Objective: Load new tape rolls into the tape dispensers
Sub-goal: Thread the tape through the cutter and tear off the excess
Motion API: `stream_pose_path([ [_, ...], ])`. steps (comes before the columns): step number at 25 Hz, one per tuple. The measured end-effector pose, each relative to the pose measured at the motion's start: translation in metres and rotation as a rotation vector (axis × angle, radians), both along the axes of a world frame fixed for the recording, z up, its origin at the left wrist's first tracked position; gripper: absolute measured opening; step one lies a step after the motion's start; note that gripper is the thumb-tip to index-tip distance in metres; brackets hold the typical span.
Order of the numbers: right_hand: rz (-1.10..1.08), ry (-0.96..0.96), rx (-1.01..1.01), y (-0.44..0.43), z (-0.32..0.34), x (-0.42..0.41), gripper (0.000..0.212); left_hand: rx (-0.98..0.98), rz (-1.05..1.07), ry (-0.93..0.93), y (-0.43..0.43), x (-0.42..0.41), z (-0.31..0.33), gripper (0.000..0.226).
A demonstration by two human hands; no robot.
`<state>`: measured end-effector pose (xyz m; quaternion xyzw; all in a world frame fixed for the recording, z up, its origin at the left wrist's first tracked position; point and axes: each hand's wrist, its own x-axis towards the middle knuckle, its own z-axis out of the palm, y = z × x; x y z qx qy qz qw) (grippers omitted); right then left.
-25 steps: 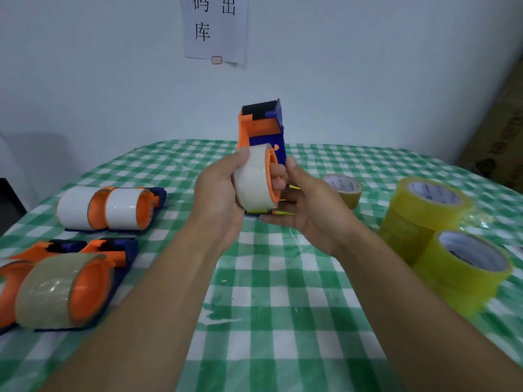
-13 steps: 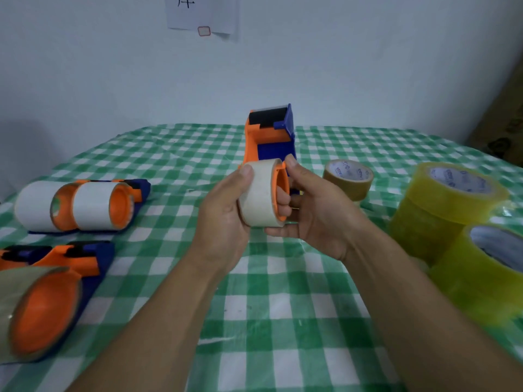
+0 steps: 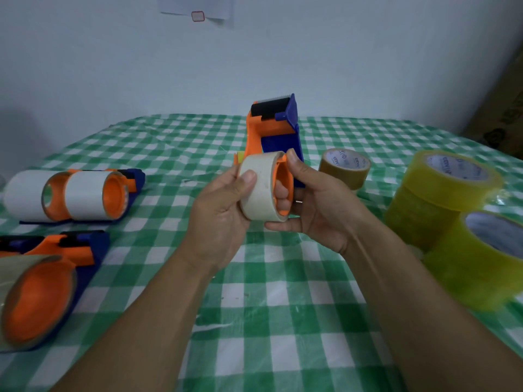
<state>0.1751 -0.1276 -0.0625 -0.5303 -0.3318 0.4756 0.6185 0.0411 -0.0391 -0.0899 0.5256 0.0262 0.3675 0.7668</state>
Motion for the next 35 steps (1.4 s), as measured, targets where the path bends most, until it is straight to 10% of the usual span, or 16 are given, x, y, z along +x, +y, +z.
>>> stream_pose_path([
  [35, -0.01, -0.006, 0.038, -0.0078, -0.0001, 0.004, 0.05, 0.03, -0.029, 0.018, -0.0075, -0.0025, 0.0011, 0.038],
])
